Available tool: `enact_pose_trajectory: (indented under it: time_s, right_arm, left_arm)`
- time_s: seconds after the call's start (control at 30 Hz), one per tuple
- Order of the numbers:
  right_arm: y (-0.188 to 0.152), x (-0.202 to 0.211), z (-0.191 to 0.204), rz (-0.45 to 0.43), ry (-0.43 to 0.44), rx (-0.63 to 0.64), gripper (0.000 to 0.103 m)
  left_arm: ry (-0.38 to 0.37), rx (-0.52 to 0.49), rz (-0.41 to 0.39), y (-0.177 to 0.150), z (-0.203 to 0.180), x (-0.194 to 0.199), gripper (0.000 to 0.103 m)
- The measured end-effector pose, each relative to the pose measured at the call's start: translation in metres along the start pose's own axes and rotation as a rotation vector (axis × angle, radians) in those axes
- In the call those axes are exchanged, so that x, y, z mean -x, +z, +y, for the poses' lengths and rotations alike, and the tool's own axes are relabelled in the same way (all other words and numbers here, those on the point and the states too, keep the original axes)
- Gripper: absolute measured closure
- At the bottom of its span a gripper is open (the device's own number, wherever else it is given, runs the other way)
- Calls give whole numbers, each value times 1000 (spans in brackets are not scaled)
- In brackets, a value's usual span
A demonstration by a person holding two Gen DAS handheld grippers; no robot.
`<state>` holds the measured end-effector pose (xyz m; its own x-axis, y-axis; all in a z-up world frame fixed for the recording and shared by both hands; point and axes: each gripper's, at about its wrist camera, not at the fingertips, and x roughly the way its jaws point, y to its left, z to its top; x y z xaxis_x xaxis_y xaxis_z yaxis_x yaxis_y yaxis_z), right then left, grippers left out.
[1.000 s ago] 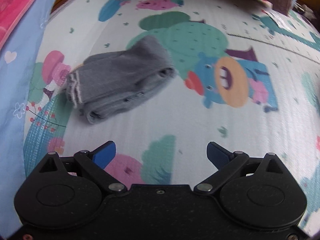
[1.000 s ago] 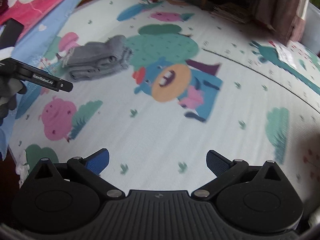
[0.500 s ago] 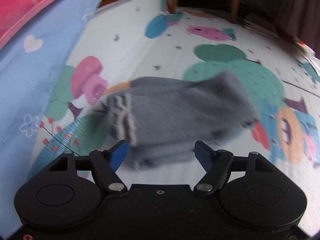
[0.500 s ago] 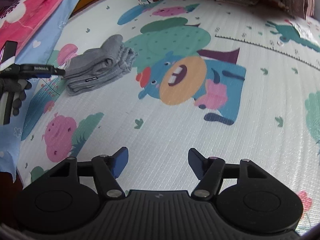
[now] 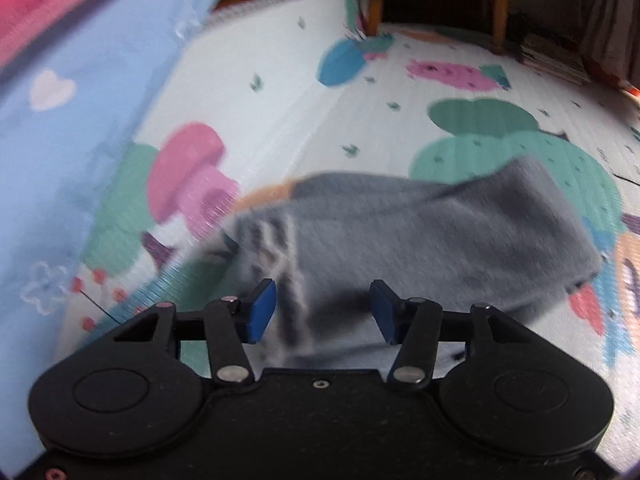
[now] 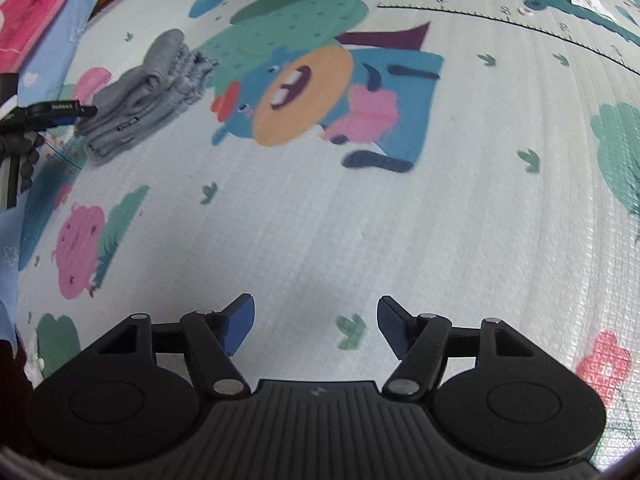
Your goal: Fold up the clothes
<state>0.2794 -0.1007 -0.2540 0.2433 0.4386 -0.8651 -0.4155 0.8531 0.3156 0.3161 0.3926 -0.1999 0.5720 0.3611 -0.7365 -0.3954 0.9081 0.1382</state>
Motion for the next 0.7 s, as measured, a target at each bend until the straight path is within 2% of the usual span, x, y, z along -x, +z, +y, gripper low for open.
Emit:
enact_pose_trajectory:
  time_s: [0.1,0.17,0.27,0.5,0.7]
  right_arm:
    - [-2,0,-2,4,0,-6,31]
    - [-2,-1,-1,8,6,-5,30]
    - [-1,-2,2,11,13,0,28]
    - [2,-3,5,8,21,7,24]
    - [-1,-6,2,21,15,0,24]
  left_arm:
    - [43,15,-19,0,6,1,47]
    - [83,-4,-16,-1,7,1,41]
    - [101,2,-3,-3,11,0,40]
    - [13,-17,12,-10,11,-2,40]
    - [-36,-77,-6,-11,5,1,62]
